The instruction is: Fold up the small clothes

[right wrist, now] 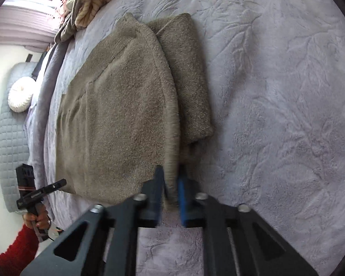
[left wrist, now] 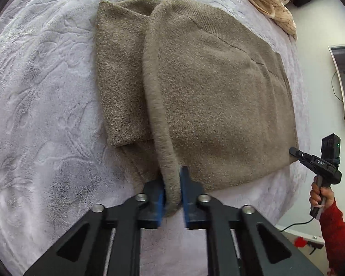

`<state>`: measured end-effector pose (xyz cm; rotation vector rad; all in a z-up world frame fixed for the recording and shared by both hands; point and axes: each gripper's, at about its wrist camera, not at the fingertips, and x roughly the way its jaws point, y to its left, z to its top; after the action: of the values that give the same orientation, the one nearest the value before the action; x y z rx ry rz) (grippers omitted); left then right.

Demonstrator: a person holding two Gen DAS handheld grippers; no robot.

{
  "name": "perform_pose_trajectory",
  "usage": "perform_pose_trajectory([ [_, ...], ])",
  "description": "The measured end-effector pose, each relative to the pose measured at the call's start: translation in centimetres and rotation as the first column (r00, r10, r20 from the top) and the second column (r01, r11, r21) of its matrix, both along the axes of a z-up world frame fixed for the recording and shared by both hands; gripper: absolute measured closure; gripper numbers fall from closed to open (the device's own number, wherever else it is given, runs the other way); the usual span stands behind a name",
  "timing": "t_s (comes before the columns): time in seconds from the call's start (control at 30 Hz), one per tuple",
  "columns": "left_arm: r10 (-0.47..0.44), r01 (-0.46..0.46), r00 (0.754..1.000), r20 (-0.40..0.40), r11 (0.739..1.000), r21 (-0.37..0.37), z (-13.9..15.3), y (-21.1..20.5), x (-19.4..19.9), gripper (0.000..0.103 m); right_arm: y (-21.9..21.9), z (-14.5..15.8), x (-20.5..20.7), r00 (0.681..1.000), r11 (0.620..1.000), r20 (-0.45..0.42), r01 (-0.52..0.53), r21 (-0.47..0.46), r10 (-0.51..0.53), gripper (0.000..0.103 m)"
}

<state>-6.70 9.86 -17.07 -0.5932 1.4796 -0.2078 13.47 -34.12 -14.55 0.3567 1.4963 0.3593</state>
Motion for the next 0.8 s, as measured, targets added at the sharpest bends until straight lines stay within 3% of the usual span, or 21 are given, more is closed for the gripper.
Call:
perform_pose_trajectory([
  [0.17, -0.027, 0.030, 0.998, 0.058, 0.998, -0.062, 1.9, 1.0, -1.6, 0.096, 0.2, 2.1, -0.6, 0.994, 0.992, 0.004, -0.111, -0.057, 0.112, 0.098],
  [0.37, -0.009, 0.009, 1.000, -0.006, 1.000, -0.024, -1.5, 1.6, -2.8, 0.096, -0.5, -1.5, -1.1, 0.990, 0.984, -0.088, -0.123, -0.128, 0.113, 0.098],
  [0.47, 0.007, -0.005, 1.000, 0.026, 0.999, -0.051, -0.8, 2.4, -3.4, 0.096, -0.5, -1.1, -1.0, 0.992, 0.986, -0.076, -0.112, -0.124, 0.103, 0.098],
  [0.73, -0.041, 0.039, 0.998, 0.045, 0.998, 0.047, -0.5, 1.9, -4.1, 0.096, -0.4, -1.1, -0.7, 0.987, 0.963, -0.095, -0.147, -0.226, 0.129, 0.096],
  [0.8, -0.050, 0.045, 0.997, 0.059, 0.995, 0.090, 0.1, 1.6, -4.4, 0.096, -0.6, -1.0, -0.8, 0.988, 0.957, -0.095, -0.144, -0.251, 0.123, 0.090],
])
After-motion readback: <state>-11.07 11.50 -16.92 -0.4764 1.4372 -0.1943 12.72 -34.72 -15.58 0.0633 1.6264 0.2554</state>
